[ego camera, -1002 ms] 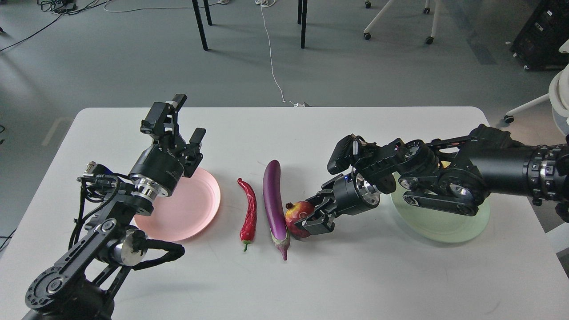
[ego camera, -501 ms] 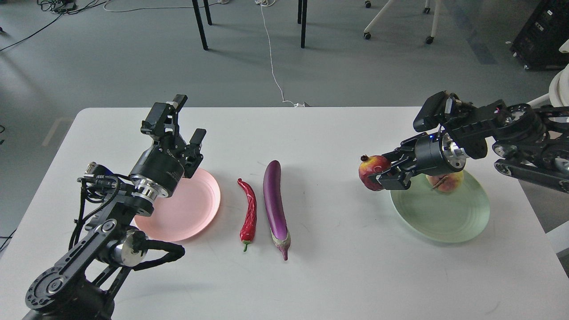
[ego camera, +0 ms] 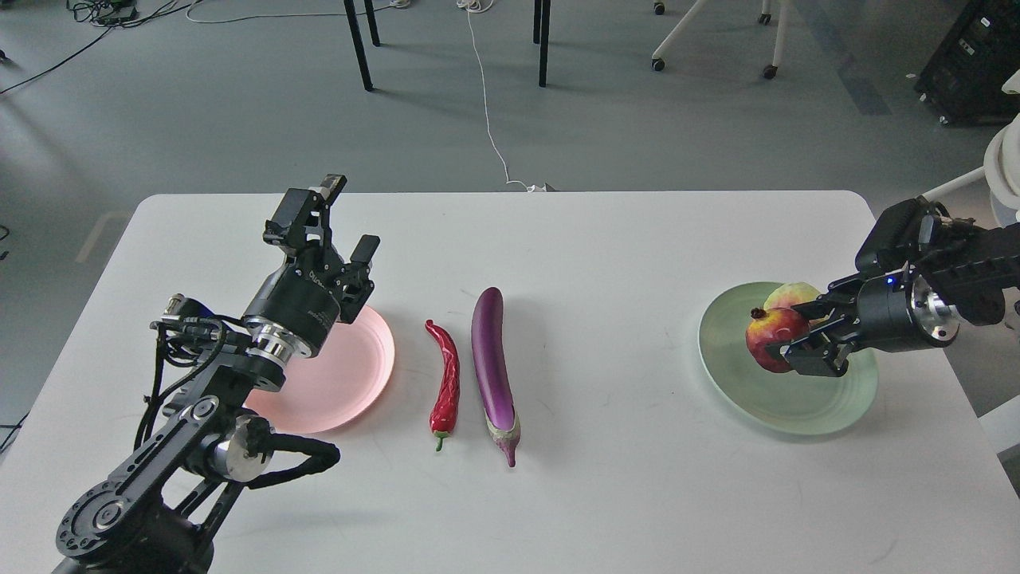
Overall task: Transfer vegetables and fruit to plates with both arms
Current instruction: 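Carry the red fruit onto the green plate and release it, then lift the right gripper away from the green plate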
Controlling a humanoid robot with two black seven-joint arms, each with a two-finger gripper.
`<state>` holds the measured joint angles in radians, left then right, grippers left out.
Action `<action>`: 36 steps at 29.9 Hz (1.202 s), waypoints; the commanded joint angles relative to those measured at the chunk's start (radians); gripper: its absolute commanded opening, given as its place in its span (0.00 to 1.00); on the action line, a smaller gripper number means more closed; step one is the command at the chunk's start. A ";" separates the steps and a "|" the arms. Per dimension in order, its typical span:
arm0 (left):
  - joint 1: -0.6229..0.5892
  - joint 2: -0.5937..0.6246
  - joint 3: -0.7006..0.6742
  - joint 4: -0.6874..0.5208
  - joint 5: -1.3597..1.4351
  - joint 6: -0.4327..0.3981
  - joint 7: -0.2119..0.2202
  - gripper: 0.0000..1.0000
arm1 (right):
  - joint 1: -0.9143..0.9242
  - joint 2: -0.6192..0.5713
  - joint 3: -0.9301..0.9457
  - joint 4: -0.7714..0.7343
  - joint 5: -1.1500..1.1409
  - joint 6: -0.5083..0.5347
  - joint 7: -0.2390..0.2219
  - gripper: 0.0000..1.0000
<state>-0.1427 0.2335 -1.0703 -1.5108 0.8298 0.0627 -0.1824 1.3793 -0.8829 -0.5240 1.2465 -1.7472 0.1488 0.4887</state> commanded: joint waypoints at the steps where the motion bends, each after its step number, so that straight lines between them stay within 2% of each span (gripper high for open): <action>1: 0.000 0.000 0.001 -0.003 0.002 0.002 0.000 0.99 | -0.028 -0.002 0.002 -0.004 -0.001 0.000 0.000 0.58; 3: 0.000 0.000 0.001 -0.003 0.003 0.003 0.001 0.99 | -0.035 -0.004 0.006 -0.004 -0.001 -0.001 0.000 0.73; 5: 0.000 0.001 0.001 -0.002 0.003 0.003 0.000 0.99 | -0.037 -0.004 0.009 -0.002 0.000 -0.003 0.000 0.84; 9: -0.002 0.004 0.001 -0.002 0.006 0.006 0.003 0.99 | -0.036 -0.011 0.022 0.002 0.005 -0.006 0.000 0.93; 15: -0.002 0.020 0.000 -0.002 0.002 0.003 0.003 0.99 | -0.039 -0.030 0.142 0.002 0.064 -0.015 0.000 0.94; 24: -0.008 0.020 -0.022 -0.002 0.002 0.008 -0.006 0.99 | -0.178 0.035 0.364 -0.009 0.814 -0.018 0.000 0.94; 26: -0.014 0.020 -0.022 -0.002 0.003 0.008 -0.031 0.99 | -0.236 0.065 0.421 -0.009 1.015 -0.026 0.000 0.94; 29: -0.018 0.039 -0.005 -0.002 0.008 -0.001 -0.103 0.99 | -0.321 0.116 0.498 -0.010 1.282 -0.043 0.000 0.94; 31: -0.020 0.055 0.009 -0.005 0.009 -0.009 -0.133 0.99 | -0.382 0.157 0.556 -0.021 1.414 -0.052 0.000 0.94; 36: -0.052 0.113 0.062 -0.040 0.044 -0.093 -0.130 0.99 | -0.543 0.225 0.761 -0.085 1.604 -0.023 0.000 0.96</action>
<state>-0.1724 0.3063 -1.0398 -1.5271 0.8450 0.0224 -0.3137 0.9249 -0.6909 0.1247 1.1991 -0.2512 0.1040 0.4885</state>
